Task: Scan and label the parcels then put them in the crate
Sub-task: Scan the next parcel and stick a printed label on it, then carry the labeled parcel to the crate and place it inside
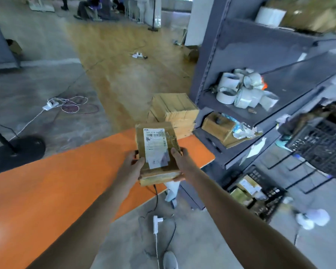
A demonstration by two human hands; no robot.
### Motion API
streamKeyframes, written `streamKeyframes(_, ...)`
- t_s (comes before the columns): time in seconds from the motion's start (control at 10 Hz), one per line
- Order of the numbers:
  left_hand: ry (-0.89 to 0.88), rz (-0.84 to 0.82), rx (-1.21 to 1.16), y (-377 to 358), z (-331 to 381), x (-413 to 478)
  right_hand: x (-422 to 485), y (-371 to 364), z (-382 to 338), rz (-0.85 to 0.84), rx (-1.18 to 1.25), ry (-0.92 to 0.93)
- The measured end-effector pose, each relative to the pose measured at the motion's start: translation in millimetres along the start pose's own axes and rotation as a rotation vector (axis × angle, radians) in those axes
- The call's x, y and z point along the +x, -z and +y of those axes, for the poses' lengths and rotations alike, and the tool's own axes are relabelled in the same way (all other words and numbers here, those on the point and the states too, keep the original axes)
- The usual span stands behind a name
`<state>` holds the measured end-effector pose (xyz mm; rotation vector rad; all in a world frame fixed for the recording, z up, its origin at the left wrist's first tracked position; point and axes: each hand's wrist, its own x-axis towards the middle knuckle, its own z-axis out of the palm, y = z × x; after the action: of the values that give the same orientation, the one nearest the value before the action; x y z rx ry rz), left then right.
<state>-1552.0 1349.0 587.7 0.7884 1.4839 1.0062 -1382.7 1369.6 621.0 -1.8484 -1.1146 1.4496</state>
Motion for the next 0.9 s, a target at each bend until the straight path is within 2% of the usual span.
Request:
streamKeyframes(0.1,-0.024,-0.132,0.043,-16,-13,-21,-38,20,28,0.164,-0.018,-0.038)
streamKeyframes(0.3,-0.073,-0.504,0.212,-64,-29,-106,-130,81,107,0.434,-0.028,-0.075)
streamKeyframes(0.5,-0.172,-0.742,0.331,-136,-58,-180,-219,135,178,0.678,-0.048,-0.068)
streamKeyframes(0.7,-0.281,-0.857,0.514,-209,-91,-253,-295,179,253,0.865,0.056,-0.087)
streamKeyframes(0.9,-0.386,-0.954,0.617,-299,-140,-346,-367,249,345,0.957,0.11,-0.134)
